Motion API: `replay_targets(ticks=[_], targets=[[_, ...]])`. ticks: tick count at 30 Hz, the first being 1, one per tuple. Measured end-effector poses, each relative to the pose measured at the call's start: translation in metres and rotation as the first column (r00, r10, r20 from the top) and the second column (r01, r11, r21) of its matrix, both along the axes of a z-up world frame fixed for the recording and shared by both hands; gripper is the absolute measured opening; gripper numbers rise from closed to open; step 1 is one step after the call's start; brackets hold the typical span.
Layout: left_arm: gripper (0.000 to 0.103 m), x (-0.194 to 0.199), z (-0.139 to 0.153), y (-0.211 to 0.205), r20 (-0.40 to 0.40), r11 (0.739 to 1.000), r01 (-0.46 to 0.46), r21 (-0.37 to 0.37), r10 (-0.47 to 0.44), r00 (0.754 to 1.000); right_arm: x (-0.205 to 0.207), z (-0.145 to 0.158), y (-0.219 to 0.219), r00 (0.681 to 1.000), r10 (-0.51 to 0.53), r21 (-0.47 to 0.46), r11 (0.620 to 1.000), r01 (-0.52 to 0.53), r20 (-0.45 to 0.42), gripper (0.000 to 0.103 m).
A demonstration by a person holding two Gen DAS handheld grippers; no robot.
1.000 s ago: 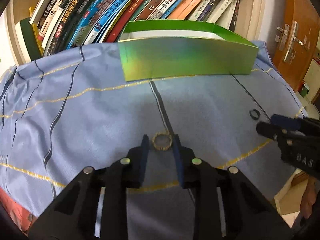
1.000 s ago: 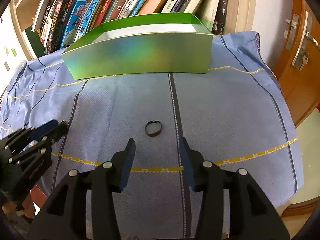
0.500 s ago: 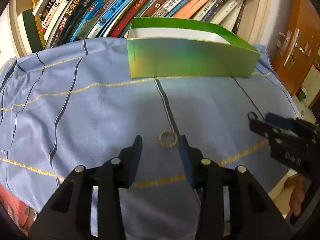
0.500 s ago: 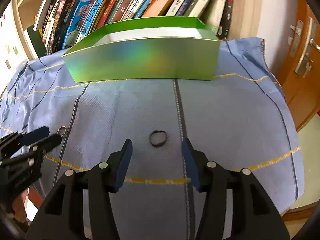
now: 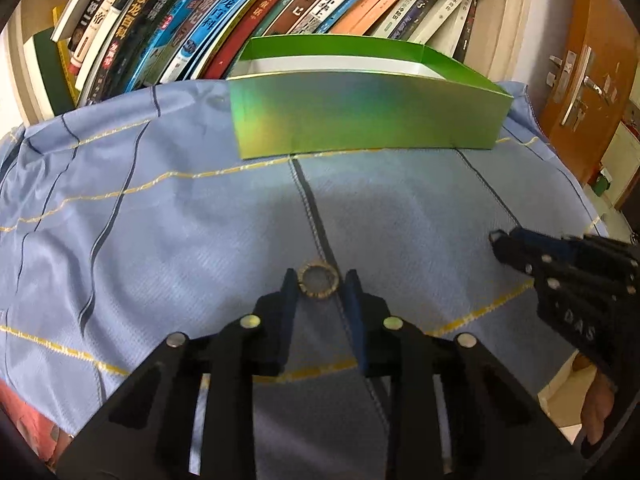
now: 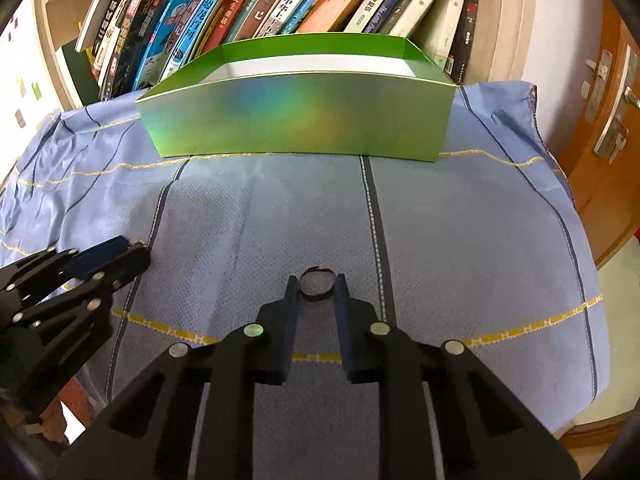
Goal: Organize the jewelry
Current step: 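Carry both rings into the green box and open both tools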
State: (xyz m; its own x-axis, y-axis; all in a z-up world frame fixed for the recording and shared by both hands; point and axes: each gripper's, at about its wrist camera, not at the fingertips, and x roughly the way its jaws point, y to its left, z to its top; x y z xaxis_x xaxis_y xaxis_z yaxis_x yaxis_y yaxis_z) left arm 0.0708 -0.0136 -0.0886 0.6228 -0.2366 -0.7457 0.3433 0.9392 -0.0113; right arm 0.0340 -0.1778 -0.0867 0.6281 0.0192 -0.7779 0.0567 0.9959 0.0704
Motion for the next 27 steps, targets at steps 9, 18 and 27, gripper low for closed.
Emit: replay_targets(ticks=[9,18,27], targets=[[0.022,0.006,0.005,0.005,-0.035,0.999,-0.005,-0.036,0.004,0.999,-0.006,-0.001,-0.005,1.0,-0.012,0.011,1.0,0.012,0.004,0.057],[0.023,-0.004,0.001,0.008,-0.03,0.999,-0.029,-0.013,0.028,0.999,-0.003,-0.002,0.003,1.0,-0.019,-0.055,0.998,0.019,0.011,0.03],[0.029,-0.002,0.0,-0.004,0.002,0.999,-0.044,0.006,0.044,0.999,0.0,-0.003,0.008,1.0,-0.017,-0.064,0.998,0.018,0.026,0.03]])
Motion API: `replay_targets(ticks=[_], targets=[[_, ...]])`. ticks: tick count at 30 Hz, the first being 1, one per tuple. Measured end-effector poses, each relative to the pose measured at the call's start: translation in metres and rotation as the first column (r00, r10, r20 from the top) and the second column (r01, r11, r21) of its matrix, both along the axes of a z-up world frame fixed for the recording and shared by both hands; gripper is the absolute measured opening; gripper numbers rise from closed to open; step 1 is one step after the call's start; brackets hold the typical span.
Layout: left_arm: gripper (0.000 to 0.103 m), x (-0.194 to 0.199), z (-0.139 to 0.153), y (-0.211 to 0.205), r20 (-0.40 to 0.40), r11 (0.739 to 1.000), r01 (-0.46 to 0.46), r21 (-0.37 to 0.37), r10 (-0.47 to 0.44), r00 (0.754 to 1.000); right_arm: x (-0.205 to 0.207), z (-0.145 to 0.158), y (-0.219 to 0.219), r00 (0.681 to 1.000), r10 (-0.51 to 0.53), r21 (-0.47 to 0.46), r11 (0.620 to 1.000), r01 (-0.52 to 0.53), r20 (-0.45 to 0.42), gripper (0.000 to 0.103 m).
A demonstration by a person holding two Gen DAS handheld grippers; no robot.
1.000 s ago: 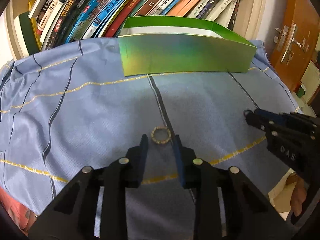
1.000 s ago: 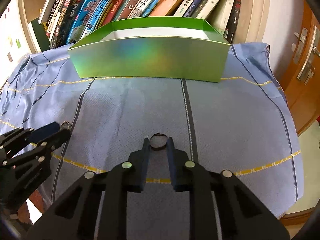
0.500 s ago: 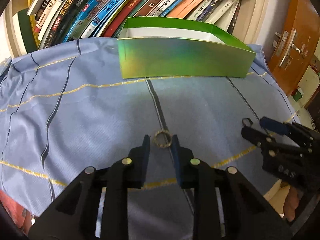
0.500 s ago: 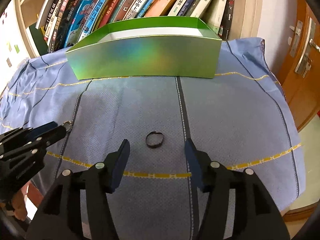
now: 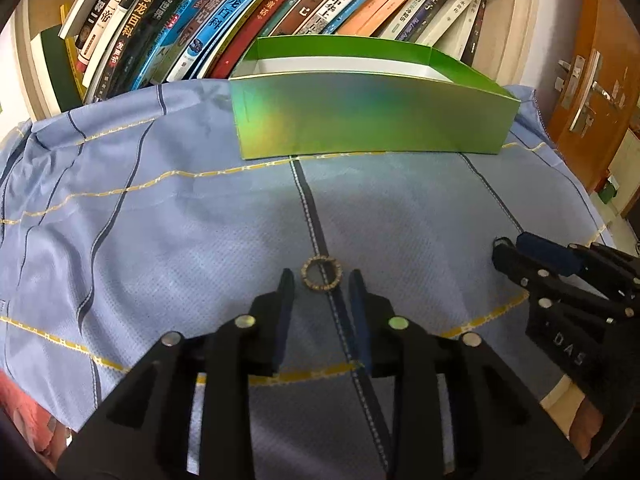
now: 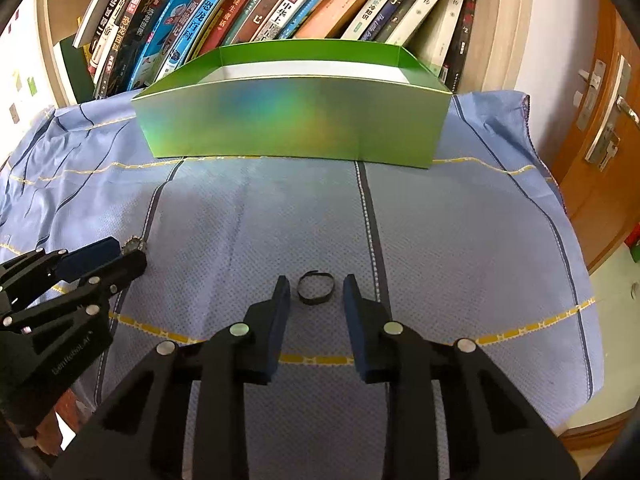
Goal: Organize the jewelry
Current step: 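Carry both rings into the green box and open both tools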
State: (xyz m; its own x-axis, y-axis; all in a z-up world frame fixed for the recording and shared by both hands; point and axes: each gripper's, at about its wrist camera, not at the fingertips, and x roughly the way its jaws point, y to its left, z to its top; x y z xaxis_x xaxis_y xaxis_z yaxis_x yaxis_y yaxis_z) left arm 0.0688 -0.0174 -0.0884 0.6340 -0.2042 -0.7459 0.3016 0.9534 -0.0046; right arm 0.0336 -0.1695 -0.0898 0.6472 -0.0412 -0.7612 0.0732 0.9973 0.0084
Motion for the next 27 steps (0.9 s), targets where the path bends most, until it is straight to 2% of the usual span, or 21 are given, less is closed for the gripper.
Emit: replay_targets(ticks=[7,10,20,27], targets=[[0.029,0.002,0.0,-0.006,0.015,1.0,-0.015,0.004,0.015,1.0,0.003,0.0,0.001,1.0,-0.003,0.001,1.0,0.003,0.005,0.029],[0.021,0.002,-0.001,-0.007,0.024,1.0,-0.014,0.003,0.013,1.0,0.004,0.0,0.002,1.0,0.008,0.006,1.0,-0.008,0.008,0.022],[0.021,0.006,0.0,-0.005,0.021,1.0,-0.017,-0.011,0.018,1.0,0.005,0.001,-0.003,1.0,0.0,0.042,0.999,0.0,0.005,0.02],[0.021,0.007,0.006,0.001,0.028,0.999,-0.044,-0.014,0.045,0.999,0.001,0.016,-0.015,0.999,-0.034,0.043,0.999,0.033,0.031,0.02]])
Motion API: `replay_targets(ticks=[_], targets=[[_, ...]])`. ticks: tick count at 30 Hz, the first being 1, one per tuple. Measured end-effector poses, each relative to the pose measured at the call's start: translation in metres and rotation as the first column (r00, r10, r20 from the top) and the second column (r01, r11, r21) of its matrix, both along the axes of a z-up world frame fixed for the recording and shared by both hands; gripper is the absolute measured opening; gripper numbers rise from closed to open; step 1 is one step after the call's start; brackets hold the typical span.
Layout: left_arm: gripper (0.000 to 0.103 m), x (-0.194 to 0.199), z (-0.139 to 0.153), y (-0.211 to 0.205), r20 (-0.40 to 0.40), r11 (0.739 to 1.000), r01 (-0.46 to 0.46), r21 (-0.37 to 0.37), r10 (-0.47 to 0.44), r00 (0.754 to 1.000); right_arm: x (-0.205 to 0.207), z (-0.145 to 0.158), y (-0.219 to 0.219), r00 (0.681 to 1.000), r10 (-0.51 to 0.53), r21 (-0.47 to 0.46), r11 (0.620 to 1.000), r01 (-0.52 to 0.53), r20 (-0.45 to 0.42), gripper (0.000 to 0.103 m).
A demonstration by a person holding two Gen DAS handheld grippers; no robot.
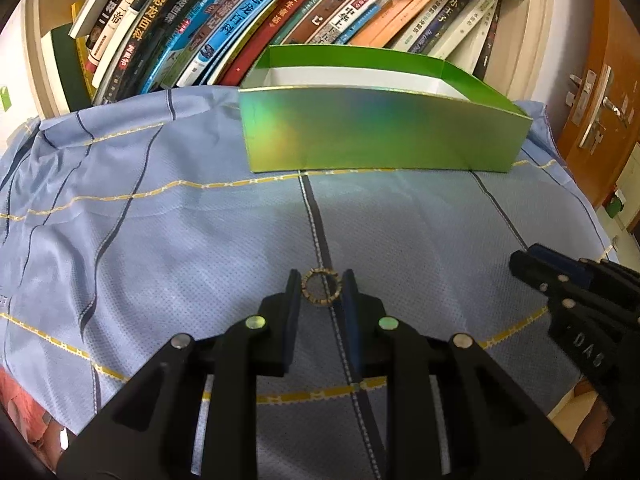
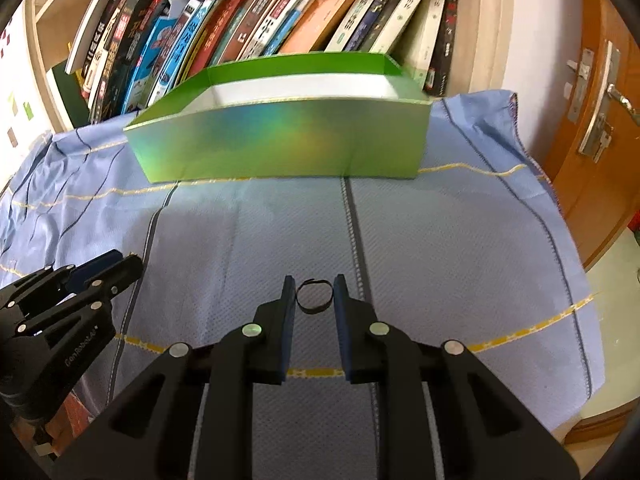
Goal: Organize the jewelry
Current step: 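Carry both rings into the green box and open both tools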
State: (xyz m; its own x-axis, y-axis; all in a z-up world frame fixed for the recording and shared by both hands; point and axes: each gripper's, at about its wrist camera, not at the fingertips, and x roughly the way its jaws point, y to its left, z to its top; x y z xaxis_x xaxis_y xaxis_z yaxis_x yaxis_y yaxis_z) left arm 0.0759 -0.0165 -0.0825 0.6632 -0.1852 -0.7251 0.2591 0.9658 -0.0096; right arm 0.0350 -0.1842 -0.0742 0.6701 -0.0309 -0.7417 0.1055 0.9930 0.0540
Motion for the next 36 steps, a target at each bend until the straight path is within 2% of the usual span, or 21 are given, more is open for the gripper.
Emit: replay_targets(ticks=[10,13,16,20,23,25,28,30,32,36], targets=[[0.021,0.001,0.0,0.002,-0.004,1.0,-0.005,0.006,0.005,1.0,0.004,-0.003,0.004,1.0,-0.007,-0.04,0.999,0.006,-0.018,0.02],[0.021,0.002,0.002,0.003,-0.004,1.0,-0.002,0.001,0.002,1.0,0.005,0.007,0.006,1.0,0.0,-0.048,0.999,0.0,0.004,0.02],[0.021,0.004,0.021,0.002,0.031,1.0,0.013,-0.016,-0.013,0.999,0.005,0.04,0.005,0.996,0.014,-0.06,0.998,-0.009,0.084,0.02],[0.021,0.013,0.067,0.002,0.138,0.999,0.037,-0.04,-0.031,0.99,0.015,0.099,0.001,0.975,0.025,-0.073,0.997,-0.009,0.219,0.02],[0.021,0.032,0.112,-0.001,0.254,0.999,0.021,-0.033,-0.012,0.967,0.036,0.137,-0.004,0.957,0.015,-0.085,0.996,0.01,0.289,0.02],[0.021,0.047,0.132,-0.004,0.282,0.999,0.014,-0.036,-0.003,0.959,0.053,0.153,-0.008,0.952,0.005,-0.079,0.997,0.021,0.305,0.02],[0.021,0.081,0.153,-0.014,0.257,0.998,0.033,-0.049,-0.019,0.966,0.087,0.164,-0.015,0.959,-0.01,-0.054,0.998,0.026,0.285,0.02],[0.021,0.106,0.155,-0.021,0.23,0.999,0.024,-0.042,-0.014,0.973,0.118,0.155,-0.021,0.971,-0.041,-0.051,0.997,0.054,0.234,0.02],[0.021,0.132,0.145,-0.03,0.177,1.0,0.006,-0.021,-0.002,0.984,0.147,0.133,-0.027,0.988,-0.049,-0.02,0.998,0.053,0.149,0.02],[0.021,0.169,0.095,-0.04,0.019,1.0,-0.005,0.005,0.005,1.0,0.178,0.081,-0.033,0.998,-0.061,0.0,0.998,0.061,0.005,0.02]])
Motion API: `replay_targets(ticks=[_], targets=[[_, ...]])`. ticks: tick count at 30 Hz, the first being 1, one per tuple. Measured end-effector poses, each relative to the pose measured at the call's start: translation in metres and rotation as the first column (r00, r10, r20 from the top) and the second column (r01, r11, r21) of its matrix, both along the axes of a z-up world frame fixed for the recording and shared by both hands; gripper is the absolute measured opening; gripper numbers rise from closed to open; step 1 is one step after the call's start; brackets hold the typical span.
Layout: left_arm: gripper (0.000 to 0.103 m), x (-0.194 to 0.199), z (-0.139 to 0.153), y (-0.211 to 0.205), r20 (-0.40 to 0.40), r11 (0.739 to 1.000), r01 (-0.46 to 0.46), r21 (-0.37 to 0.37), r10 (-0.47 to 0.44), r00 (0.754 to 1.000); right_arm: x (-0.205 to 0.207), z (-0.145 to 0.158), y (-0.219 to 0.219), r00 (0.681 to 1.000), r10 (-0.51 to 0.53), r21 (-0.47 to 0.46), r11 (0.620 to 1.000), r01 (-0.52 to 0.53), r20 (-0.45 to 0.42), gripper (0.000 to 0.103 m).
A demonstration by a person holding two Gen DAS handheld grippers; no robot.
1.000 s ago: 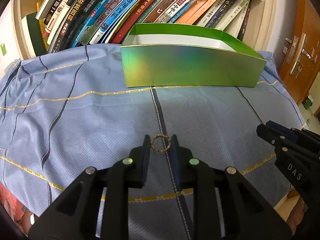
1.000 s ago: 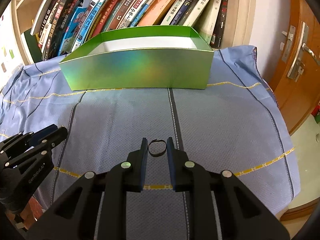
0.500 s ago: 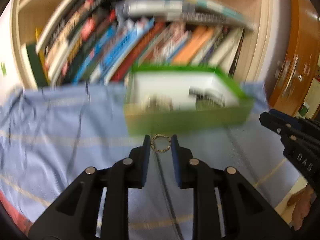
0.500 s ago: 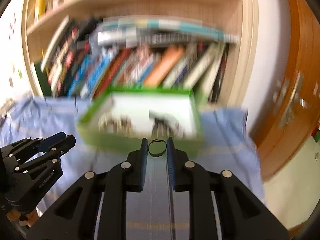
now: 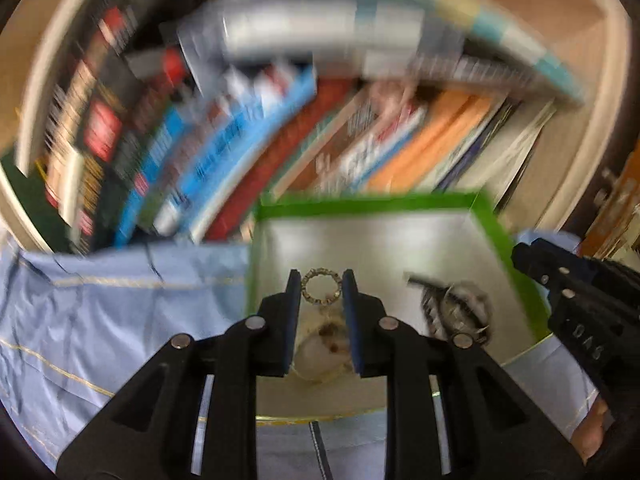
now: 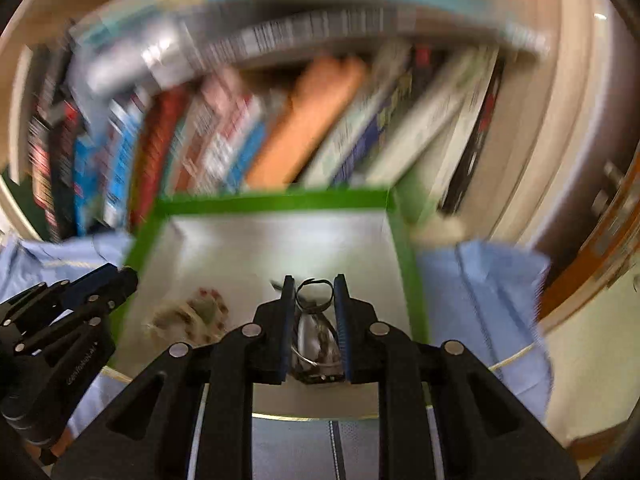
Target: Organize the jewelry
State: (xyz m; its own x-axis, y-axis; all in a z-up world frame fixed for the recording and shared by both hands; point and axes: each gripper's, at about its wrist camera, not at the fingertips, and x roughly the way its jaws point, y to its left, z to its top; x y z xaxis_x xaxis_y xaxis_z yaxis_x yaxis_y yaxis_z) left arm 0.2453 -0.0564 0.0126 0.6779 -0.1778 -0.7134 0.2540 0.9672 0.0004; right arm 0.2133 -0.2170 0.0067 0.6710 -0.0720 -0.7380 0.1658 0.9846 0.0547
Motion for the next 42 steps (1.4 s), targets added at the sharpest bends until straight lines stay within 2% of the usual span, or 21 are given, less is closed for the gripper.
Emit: replay_targets(ticks=[2,6,7,8,9,10,11,13,14,16,18,20,25,29,33,42], targets=[[0.021,0.01,-0.021,-0.002,-0.05,1.0,-0.004,0.021,0.005,0.999,0.005,-0.014,-0.001,0.999,0.011,0.012,1.0,-0.011,-0.03,0.02],[0.021,0.02,-0.04,0.0,-0.128,1.0,0.003,0.013,-0.001,0.992,0.006,-0.023,-0.004,0.998,0.006,0.019,1.0,-0.005,-0.059,0.022],[0.023,0.021,-0.041,-0.001,-0.131,1.0,0.004,0.018,-0.001,0.991,0.005,-0.02,-0.005,0.999,0.009,0.027,1.0,-0.007,-0.052,0.033],[0.033,0.02,-0.039,-0.001,-0.124,1.0,0.005,0.02,-0.002,0.992,0.003,-0.016,-0.006,0.999,0.009,0.029,1.0,-0.008,-0.039,0.041],[0.04,0.019,-0.037,-0.001,-0.115,1.0,0.005,0.019,-0.003,0.993,-0.001,-0.011,-0.007,1.0,0.003,0.026,1.0,-0.003,-0.019,0.056],[0.056,0.016,-0.032,-0.001,-0.093,1.0,0.003,0.019,-0.001,0.996,-0.006,-0.005,-0.009,1.0,-0.006,0.018,1.0,0.006,0.011,0.065],[0.061,0.01,-0.024,-0.001,-0.058,1.0,-0.005,0.025,0.006,0.998,-0.014,0.004,-0.009,0.999,-0.015,0.004,1.0,0.014,0.046,0.067],[0.062,-0.002,-0.011,0.001,0.006,0.999,-0.011,0.041,0.01,1.0,-0.034,0.022,-0.008,0.994,-0.026,-0.028,0.999,0.029,0.107,0.071],[0.065,-0.008,-0.005,0.002,0.028,0.999,-0.013,0.042,0.011,1.0,-0.041,0.028,-0.007,0.99,-0.032,-0.038,0.999,0.038,0.135,0.074],[0.074,-0.033,0.009,0.008,0.107,0.999,-0.018,0.029,0.015,0.994,-0.07,0.042,-0.006,0.975,-0.05,-0.06,0.996,0.065,0.216,0.09],[0.08,-0.056,0.018,0.011,0.173,0.999,-0.02,0.025,0.015,0.985,-0.096,0.051,-0.004,0.958,-0.064,-0.083,0.992,0.091,0.279,0.098],[0.087,-0.083,0.023,0.017,0.228,1.0,-0.016,0.012,0.013,0.974,-0.127,0.052,0.001,0.941,-0.067,-0.112,0.988,0.11,0.332,0.1],[0.093,-0.13,0.022,0.026,0.265,0.999,-0.03,-0.016,0.033,0.964,-0.173,0.032,0.003,0.944,-0.077,-0.11,0.987,0.118,0.32,0.1],[0.099,-0.165,0.013,0.03,0.299,0.999,-0.028,-0.017,0.032,0.954,-0.192,0.012,-0.001,0.953,-0.118,-0.099,0.984,0.151,0.28,0.1],[0.099,-0.187,0.007,0.037,0.302,0.999,-0.023,-0.035,0.032,0.953,-0.203,0.002,-0.004,0.954,-0.143,-0.089,0.981,0.172,0.263,0.1],[0.099,-0.208,0.015,0.041,0.333,0.999,-0.027,-0.033,0.037,0.942,-0.218,0.012,0.012,0.948,-0.107,-0.125,0.981,0.15,0.299,0.1]])
